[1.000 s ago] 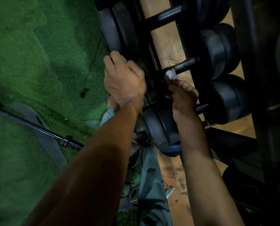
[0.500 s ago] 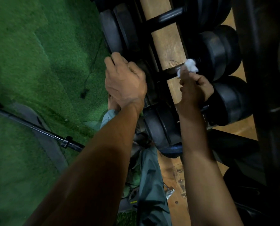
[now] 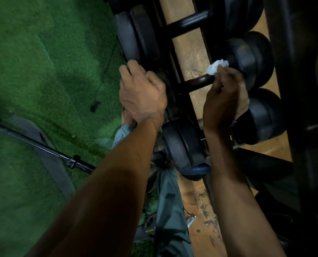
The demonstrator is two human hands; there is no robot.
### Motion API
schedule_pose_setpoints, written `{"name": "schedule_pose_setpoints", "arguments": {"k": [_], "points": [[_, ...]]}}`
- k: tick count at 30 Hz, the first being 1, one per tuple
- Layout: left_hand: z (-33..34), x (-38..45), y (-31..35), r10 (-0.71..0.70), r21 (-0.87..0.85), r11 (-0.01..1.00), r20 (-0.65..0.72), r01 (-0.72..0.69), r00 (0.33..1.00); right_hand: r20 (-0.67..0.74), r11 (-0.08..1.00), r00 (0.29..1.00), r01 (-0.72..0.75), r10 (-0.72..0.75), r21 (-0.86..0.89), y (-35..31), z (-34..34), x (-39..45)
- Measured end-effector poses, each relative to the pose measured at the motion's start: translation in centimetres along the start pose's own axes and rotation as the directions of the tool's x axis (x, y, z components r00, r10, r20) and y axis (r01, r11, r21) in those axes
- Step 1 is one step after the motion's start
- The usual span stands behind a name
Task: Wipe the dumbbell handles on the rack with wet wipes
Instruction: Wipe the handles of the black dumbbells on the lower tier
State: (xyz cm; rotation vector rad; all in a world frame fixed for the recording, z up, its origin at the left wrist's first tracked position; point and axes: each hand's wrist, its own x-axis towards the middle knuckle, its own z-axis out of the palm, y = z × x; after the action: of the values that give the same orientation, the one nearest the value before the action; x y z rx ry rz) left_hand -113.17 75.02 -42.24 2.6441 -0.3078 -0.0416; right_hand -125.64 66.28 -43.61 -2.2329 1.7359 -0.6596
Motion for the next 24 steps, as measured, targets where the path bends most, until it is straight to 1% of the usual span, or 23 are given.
{"name": "schedule_pose_setpoints", "arguments": {"k": [1, 2, 3, 4, 5, 6, 7, 8, 9, 11, 15, 16, 19, 21, 22, 23, 24], "points": [[0.0, 0.0, 0.0, 0.002, 0.001, 1.0, 0.002, -0.002, 1.0, 0.006, 1.0, 1.0, 0.006, -0.006, 0.005, 0.3, 0.1, 0.0], [0.0, 0.0, 0.0, 0.003, 0.005, 1.0, 0.004, -0.003, 1.0, 0.043, 1.0, 0.999, 0.015, -0.016, 0.023, 0.6, 0.1, -0.1], [0.0, 0.0, 0.0, 0.003, 0.008, 1.0, 0.005, -0.003, 1.0, 0.123, 0.998, 0.991, 0.037, -0.044, 0.057, 0.6, 0.0, -0.4], [0.0, 0.1, 0.0, 0.002, 0.008, 1.0, 0.006, -0.002, 1.0, 0.249, 0.991, 0.964, 0.068, -0.095, 0.113, 0.6, -0.1, -0.7], [0.0, 0.1, 0.1, 0.0, 0.006, 1.0, 0.007, 0.0, 1.0, 0.395, 0.978, 0.904, 0.101, -0.167, 0.182, 0.5, -0.4, -1.0], [-0.1, 0.1, 0.1, -0.002, 0.006, 1.0, 0.01, 0.002, 1.0, 0.52, 0.961, 0.82, 0.119, -0.237, 0.25, 0.1, -0.7, -1.3], [-0.1, 0.1, 0.1, -0.004, 0.008, 1.0, 0.012, 0.004, 1.0, 0.6, 0.947, 0.747, 0.125, -0.285, 0.294, -0.4, -0.9, -1.4], [-0.1, 0.1, 0.1, -0.005, 0.012, 1.0, 0.015, 0.005, 1.0, 0.646, 0.942, 0.699, 0.124, -0.307, 0.313, -0.9, -1.2, -1.4], [0.0, 0.1, 0.1, -0.005, 0.016, 1.0, 0.018, 0.005, 1.0, 0.671, 0.943, 0.674, 0.123, -0.308, 0.309, -1.3, -1.3, -1.5], [-0.1, 0.1, 0.1, -0.004, 0.019, 1.0, 0.022, 0.003, 1.0, 0.693, 0.945, 0.653, 0.12, -0.305, 0.303, -1.6, -1.6, -1.7], [0.0, 0.1, 0.1, 0.008, -0.001, 1.0, 0.011, -0.008, 1.0, 0.705, 0.951, 0.653, 0.083, -0.277, 0.297, -1.1, -1.5, -1.8], [0.0, 0.1, 0.0, 0.007, -0.002, 1.0, 0.01, -0.007, 1.0, 0.71, 0.947, 0.647, 0.058, -0.277, 0.317, -1.0, -1.4, -1.8], [0.0, 0.1, 0.0, 0.004, -0.003, 1.0, 0.011, -0.004, 1.0, 0.697, 0.884, 0.626, -0.026, -0.349, 0.466, -1.1, -1.3, -2.0], [0.0, 0.0, 0.1, 0.007, -0.004, 1.0, 0.011, -0.007, 1.0, 0.675, 0.873, 0.639, -0.012, -0.369, 0.488, -0.9, -1.4, -2.0], [0.0, 0.0, 0.1, 0.007, -0.007, 1.0, 0.01, -0.007, 1.0, 0.668, 0.892, 0.653, 0.025, -0.357, 0.452, -0.9, -1.6, -1.9], [0.0, 0.0, 0.1, 0.006, -0.009, 1.0, 0.01, -0.006, 1.0, 0.668, 0.922, 0.667, 0.078, -0.331, 0.379, -1.0, -1.8, -1.9], [0.0, 0.1, 0.0, 0.004, -0.01, 1.0, 0.011, -0.004, 1.0, 0.678, 0.954, 0.677, 0.132, -0.286, 0.27, -1.2, -1.9, -1.9]]}}
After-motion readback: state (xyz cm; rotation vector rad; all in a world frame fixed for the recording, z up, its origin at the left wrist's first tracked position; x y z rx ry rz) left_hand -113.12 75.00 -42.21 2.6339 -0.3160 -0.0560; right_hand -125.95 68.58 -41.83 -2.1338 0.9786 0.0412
